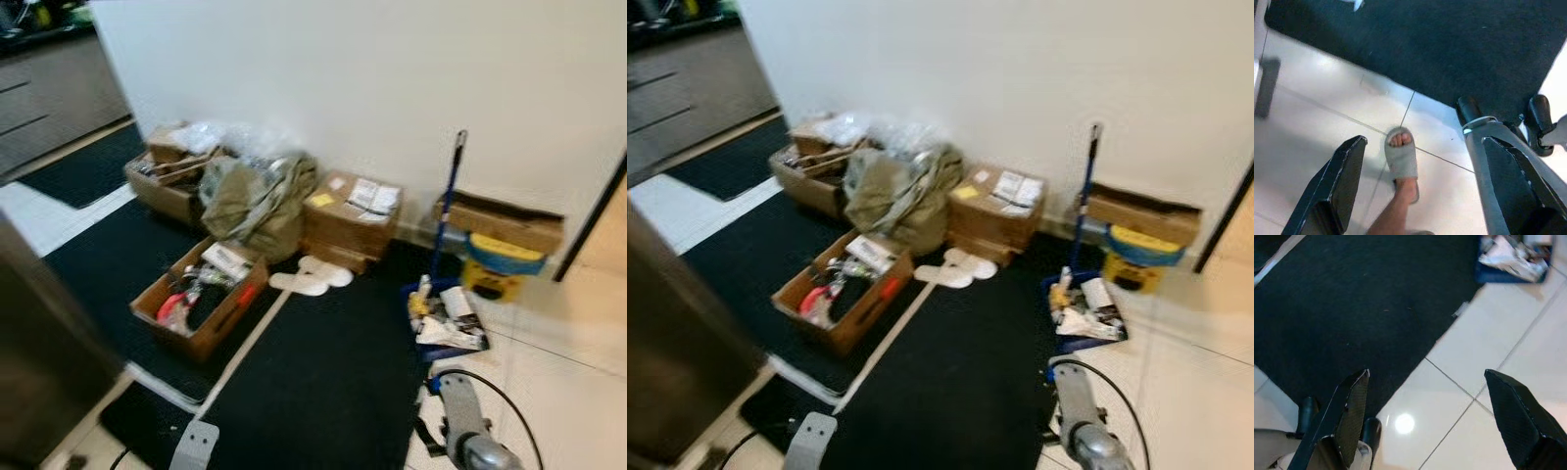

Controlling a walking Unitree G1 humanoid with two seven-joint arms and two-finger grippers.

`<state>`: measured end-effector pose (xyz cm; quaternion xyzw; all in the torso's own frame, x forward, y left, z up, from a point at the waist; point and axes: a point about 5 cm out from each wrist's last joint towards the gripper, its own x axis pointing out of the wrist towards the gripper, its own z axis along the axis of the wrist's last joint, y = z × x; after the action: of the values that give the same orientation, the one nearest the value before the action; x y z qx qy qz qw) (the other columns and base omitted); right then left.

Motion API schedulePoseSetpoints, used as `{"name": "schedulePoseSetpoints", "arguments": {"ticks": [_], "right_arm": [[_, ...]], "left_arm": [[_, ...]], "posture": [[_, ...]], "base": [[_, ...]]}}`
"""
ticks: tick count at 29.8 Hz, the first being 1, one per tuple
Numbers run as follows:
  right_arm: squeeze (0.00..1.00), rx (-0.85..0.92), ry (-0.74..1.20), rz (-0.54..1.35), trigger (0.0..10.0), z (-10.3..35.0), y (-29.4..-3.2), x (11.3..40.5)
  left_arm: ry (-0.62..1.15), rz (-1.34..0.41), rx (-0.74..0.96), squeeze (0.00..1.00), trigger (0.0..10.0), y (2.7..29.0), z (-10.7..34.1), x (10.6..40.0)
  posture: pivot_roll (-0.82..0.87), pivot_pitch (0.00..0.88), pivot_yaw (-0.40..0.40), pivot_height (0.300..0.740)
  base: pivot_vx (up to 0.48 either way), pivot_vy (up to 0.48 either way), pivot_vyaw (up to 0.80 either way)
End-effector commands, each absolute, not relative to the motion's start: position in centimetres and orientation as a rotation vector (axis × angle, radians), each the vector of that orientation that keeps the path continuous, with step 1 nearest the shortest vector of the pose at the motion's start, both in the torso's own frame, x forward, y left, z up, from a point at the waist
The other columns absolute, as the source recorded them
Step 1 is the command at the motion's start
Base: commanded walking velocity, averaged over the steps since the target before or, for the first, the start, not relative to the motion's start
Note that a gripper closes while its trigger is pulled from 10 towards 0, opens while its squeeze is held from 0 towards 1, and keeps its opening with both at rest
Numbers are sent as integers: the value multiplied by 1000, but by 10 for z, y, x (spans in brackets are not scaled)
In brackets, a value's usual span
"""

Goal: Sweep floor

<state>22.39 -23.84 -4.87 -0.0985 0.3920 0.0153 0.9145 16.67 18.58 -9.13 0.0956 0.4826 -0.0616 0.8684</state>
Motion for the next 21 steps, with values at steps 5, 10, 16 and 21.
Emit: {"name": "schedulePoseSetpoints", "arguments": {"ticks": [5, 10, 16, 21], "right_arm": [[0, -211, 757, 96, 10000, -44, -226, 235], [0, -185, 737, 82, 10000, -42, -224, 238], [0, -205, 748, 62, 10000, -43, -224, 237], [0, -216, 759, 62, 10000, -44, -225, 235]], "left_arm": [[1038, -121, 208, 0, 10000, 191, -94, 160], [1039, -121, 203, 0, 10000, 190, -94, 160], [1045, -120, 200, 0, 10000, 190, -95, 158], [1048, -117, 196, 0, 10000, 190, -95, 157]], "posture": [[-107, 0, 70, 740], [-107, 0, 70, 740], [-108, 0, 70, 740], [-109, 0, 68, 740]], "base": [[0, -288, 763], [0, 0, 729], [0, -80, 99], [0, -96, 0]]}}
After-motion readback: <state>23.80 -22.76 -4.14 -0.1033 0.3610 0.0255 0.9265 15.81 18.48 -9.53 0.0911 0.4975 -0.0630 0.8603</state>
